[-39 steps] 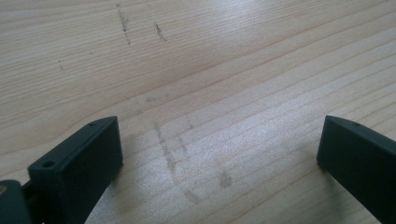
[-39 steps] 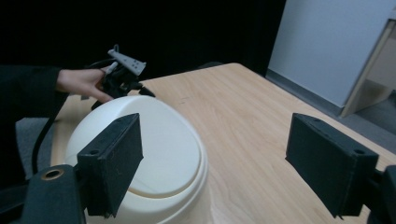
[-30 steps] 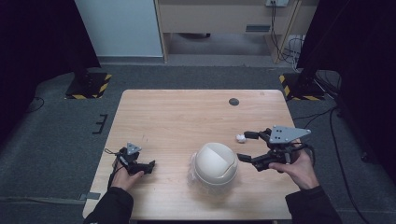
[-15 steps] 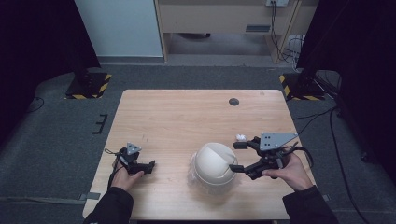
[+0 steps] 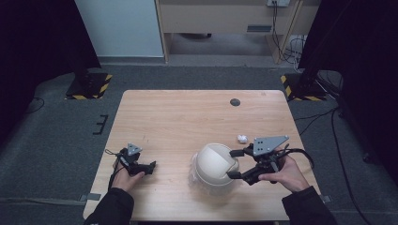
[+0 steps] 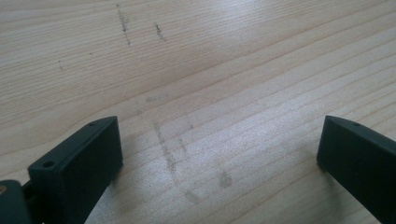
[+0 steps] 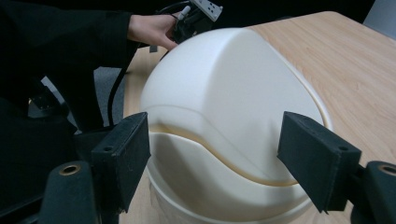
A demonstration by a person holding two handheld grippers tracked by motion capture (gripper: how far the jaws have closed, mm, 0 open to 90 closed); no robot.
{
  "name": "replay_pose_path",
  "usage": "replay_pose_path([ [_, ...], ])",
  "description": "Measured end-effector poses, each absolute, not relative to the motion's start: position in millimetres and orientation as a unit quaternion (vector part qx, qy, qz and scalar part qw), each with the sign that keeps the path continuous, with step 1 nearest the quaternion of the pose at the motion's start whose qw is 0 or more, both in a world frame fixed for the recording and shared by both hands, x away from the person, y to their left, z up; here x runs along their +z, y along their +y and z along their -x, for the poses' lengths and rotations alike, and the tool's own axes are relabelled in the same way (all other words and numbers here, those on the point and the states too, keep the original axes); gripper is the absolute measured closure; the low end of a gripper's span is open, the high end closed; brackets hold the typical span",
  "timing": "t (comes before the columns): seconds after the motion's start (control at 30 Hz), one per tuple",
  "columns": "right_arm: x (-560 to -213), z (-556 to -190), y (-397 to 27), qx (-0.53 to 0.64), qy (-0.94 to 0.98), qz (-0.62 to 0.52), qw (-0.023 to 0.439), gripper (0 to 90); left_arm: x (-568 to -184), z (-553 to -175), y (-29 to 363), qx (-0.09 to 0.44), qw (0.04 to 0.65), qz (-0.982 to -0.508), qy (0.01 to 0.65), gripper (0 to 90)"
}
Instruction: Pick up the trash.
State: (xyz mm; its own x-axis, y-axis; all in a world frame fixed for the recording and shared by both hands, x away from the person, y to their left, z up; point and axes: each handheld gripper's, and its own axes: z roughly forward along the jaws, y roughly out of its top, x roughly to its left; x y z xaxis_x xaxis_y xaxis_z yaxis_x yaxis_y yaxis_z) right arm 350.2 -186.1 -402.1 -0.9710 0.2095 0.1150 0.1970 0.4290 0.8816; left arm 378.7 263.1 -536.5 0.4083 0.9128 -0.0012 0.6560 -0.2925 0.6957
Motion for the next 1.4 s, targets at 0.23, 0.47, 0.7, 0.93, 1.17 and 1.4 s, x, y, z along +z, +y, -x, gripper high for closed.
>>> replay_pose_path([
  [0.23,-408,-351,-183,0.516,0.847,-0.127,-0.01,23.4,-536,-379,263,0.204,0.315,-0.778,0.504,0.0],
  [0.47,-411,-351,-179,0.515,0.847,-0.133,-0.015,21.2,-536,-379,263,0.204,0.315,-0.778,0.504,0.0],
  [0.7,-413,-350,-175,0.52,0.841,-0.147,-0.025,17.0,-536,-379,263,0.204,0.315,-0.778,0.504,0.0],
  [0.93,-417,-349,-170,0.523,0.837,-0.16,-0.03,16.4,-536,-379,263,0.204,0.315,-0.778,0.504,0.0],
  [1.17,-414,-350,-169,0.538,0.825,-0.172,-0.029,17.6,-536,-379,263,0.204,0.315,-0.778,0.504,0.0],
  [1.4,-407,-351,-175,0.554,0.813,-0.177,-0.017,19.6,-536,-379,263,0.204,0.315,-0.778,0.504,0.0],
])
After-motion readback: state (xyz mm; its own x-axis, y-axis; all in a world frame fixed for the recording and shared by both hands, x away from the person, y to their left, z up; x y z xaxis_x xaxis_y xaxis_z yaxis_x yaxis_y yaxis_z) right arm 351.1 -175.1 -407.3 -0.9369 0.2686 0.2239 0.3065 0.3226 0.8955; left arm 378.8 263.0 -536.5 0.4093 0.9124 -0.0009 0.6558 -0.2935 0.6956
